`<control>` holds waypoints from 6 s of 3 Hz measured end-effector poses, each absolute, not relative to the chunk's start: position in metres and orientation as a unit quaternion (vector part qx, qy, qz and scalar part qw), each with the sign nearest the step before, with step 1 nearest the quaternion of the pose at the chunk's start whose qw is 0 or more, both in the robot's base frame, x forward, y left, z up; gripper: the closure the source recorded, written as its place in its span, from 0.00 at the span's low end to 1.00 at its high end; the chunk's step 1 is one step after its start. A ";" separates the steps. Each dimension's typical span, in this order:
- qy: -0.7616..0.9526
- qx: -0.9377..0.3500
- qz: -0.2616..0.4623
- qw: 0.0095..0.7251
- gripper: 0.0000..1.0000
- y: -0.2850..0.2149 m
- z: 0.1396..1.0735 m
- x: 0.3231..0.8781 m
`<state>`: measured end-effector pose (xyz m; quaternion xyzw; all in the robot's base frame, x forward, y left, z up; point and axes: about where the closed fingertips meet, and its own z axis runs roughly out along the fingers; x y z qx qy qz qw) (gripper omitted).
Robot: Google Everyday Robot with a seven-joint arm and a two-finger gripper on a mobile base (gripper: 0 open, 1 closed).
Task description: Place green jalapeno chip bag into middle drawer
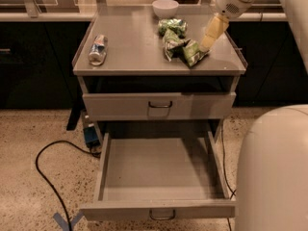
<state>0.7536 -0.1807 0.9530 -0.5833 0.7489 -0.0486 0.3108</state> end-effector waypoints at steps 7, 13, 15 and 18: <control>0.736 -0.602 0.081 0.300 0.00 -0.140 0.852 0.795; 0.690 -0.649 0.070 0.313 1.00 -0.078 0.898 0.780; 0.673 -0.611 0.075 0.409 1.00 -0.079 0.963 0.726; 0.696 -0.603 0.113 0.372 1.00 -0.074 0.910 0.673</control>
Offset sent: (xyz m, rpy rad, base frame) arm 0.0676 -0.0305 -0.0350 0.2342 0.0407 -0.0340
